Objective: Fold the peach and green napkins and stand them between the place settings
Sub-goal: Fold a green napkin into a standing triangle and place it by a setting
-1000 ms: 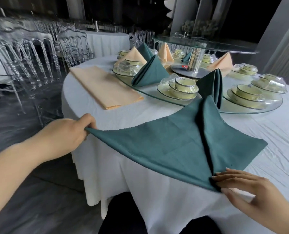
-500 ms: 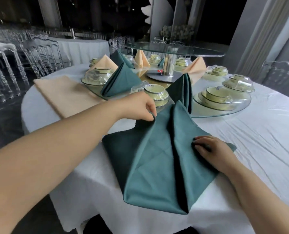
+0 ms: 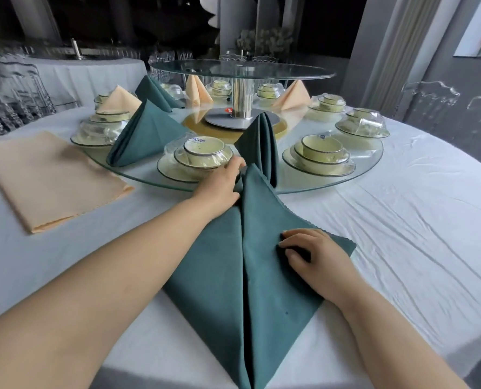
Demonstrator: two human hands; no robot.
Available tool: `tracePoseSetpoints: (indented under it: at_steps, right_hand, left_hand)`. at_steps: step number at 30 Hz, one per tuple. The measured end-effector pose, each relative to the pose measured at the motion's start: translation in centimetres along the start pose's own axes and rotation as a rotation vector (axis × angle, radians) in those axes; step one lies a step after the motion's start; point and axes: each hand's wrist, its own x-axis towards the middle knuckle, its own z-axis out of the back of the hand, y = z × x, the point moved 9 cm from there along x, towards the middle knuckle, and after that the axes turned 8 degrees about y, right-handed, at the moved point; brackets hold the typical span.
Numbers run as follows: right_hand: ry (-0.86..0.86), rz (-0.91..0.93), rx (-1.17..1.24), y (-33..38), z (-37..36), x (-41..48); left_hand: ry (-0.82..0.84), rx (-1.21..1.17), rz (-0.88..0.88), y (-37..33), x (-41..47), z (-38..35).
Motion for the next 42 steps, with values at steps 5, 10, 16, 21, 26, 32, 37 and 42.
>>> tracePoseSetpoints:
  at_steps: [5, 10, 16, 21, 26, 32, 37, 42]
  right_hand:
    - [0.007, 0.010, 0.004, 0.1, -0.1, 0.1]
    - [0.015, 0.008, -0.001, 0.2, -0.1, 0.1]
    - [0.030, 0.004, -0.009, 0.3, -0.1, 0.0]
    - [0.041, 0.008, -0.024, 0.6, -0.1, -0.1]
    - [0.038, -0.010, -0.048, 0.8, 0.0, -0.2]
    - [0.025, -0.010, -0.145, 1.0, -0.1, -0.4]
    - [-0.076, 0.093, -0.086, 4.2, 0.9, -1.0]
    - [0.226, 0.250, -0.130, 7.5, -3.9, -0.9]
  left_hand:
    - [-0.111, -0.071, -0.041, 0.4, 0.0, 1.1]
    - [-0.094, 0.031, -0.085, -0.4, 0.3, 0.7]
    - [-0.157, 0.026, -0.152, -1.3, -1.2, 1.7]
    - [-0.013, -0.126, -0.256, -2.4, -7.9, 3.0]
    - [0.366, -0.012, -0.228, -2.7, -17.2, -2.8]
    - [0.260, 0.241, -0.114, -2.5, -17.5, -4.9]
    - [0.342, 0.308, -0.010, -2.5, -17.3, -5.6]
    - [0.316, 0.309, 0.001, -2.3, -17.2, -5.5]
